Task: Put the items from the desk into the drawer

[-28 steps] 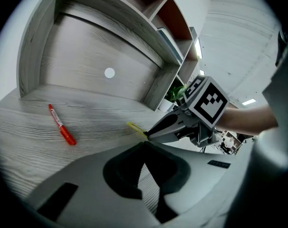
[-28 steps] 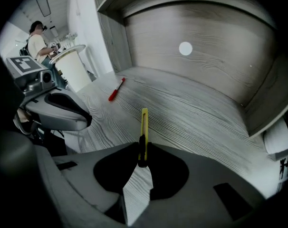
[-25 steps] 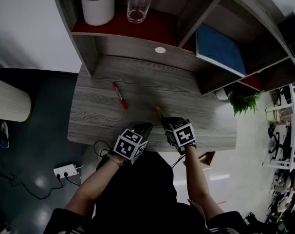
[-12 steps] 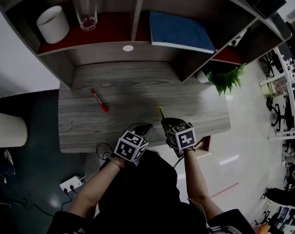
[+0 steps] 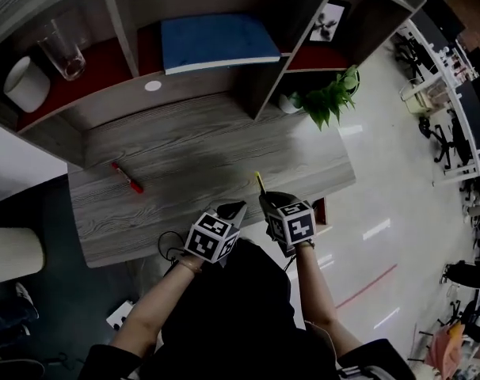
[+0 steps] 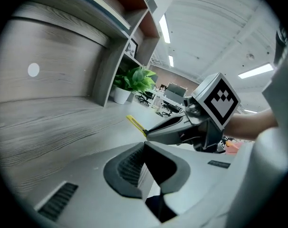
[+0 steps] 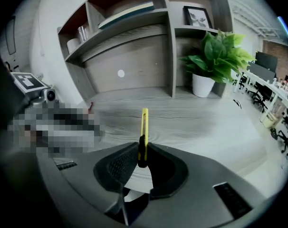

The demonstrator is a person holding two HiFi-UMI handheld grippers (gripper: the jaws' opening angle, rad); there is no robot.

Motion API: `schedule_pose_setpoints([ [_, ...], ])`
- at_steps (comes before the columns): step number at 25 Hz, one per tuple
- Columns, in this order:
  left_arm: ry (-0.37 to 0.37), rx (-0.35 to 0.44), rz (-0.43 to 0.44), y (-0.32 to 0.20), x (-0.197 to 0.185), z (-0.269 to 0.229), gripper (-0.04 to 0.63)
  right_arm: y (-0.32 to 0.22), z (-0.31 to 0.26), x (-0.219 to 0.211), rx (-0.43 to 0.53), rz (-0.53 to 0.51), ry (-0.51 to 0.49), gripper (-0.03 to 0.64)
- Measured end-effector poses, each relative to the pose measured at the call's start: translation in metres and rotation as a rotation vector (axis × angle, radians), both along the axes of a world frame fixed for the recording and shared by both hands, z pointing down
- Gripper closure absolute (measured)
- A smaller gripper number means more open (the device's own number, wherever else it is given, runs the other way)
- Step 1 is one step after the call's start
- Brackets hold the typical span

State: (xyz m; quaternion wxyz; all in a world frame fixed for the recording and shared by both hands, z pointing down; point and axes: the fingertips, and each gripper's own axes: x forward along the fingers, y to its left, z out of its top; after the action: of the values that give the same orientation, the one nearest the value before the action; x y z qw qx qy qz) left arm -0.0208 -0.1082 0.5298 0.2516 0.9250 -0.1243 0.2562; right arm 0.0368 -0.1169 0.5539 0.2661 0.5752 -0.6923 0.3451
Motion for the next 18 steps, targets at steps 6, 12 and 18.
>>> schedule_pose_setpoints([
  [6, -0.006, 0.001, 0.056, 0.022, 0.039, 0.001, 0.578, 0.028, 0.003, 0.039, -0.005, 0.057, -0.005, 0.551],
  [12, -0.021, 0.017, 0.103, 0.041, 0.071, 0.001, 0.578, 0.056, 0.007, 0.077, -0.004, 0.116, -0.014, 0.551],
  [18, -0.018, 0.024, 0.120, 0.061, 0.103, 0.002, 0.578, 0.080, 0.007, 0.113, 0.021, 0.186, -0.019, 0.551],
])
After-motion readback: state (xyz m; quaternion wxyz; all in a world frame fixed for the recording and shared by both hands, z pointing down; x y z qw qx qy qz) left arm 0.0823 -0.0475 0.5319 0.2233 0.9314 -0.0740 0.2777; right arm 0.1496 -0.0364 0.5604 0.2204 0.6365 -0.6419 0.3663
